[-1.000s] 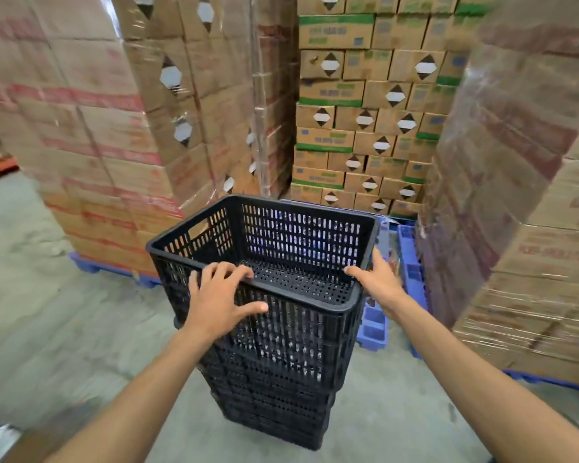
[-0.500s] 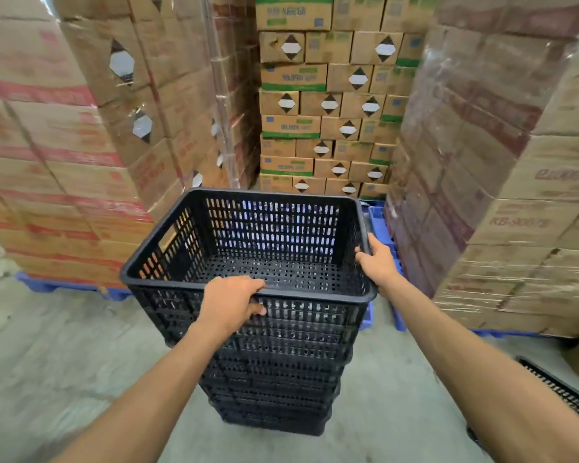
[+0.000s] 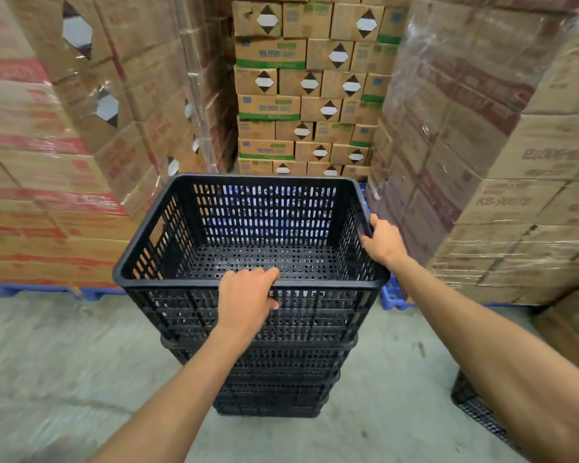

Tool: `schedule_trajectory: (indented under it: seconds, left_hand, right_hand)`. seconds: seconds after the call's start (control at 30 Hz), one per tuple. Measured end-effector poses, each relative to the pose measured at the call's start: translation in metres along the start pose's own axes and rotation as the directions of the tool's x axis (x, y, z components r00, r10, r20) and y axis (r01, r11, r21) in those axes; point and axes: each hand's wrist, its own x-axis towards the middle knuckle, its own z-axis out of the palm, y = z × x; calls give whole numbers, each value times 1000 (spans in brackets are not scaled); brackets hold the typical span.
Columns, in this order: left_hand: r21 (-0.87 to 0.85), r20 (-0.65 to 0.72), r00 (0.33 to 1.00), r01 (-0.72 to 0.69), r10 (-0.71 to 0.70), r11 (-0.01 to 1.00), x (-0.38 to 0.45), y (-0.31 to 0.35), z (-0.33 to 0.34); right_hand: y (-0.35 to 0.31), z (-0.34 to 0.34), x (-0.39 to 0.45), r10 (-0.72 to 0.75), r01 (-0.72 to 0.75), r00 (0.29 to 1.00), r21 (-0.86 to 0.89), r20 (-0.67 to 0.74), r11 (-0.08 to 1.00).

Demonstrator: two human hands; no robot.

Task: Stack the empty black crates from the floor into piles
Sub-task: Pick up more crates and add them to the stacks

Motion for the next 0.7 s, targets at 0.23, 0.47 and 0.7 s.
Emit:
schedule_trajectory:
  seconds: [0.23,0.47,0.7]
  left_hand:
    - [0,63,995,-72,72,997,1,-5,-3]
    - [-310,70,994,105,-87,945,32,-68,-33]
    - [42,271,889,372,-368,927,57,-195,-7]
  right_hand:
    - [5,5,-15,36,-35,999,47,-28,998]
    - [-10,-12,-5,-140,147,984,-64,114,987]
    - [-17,1,8,-148,157,987,-236,56,959]
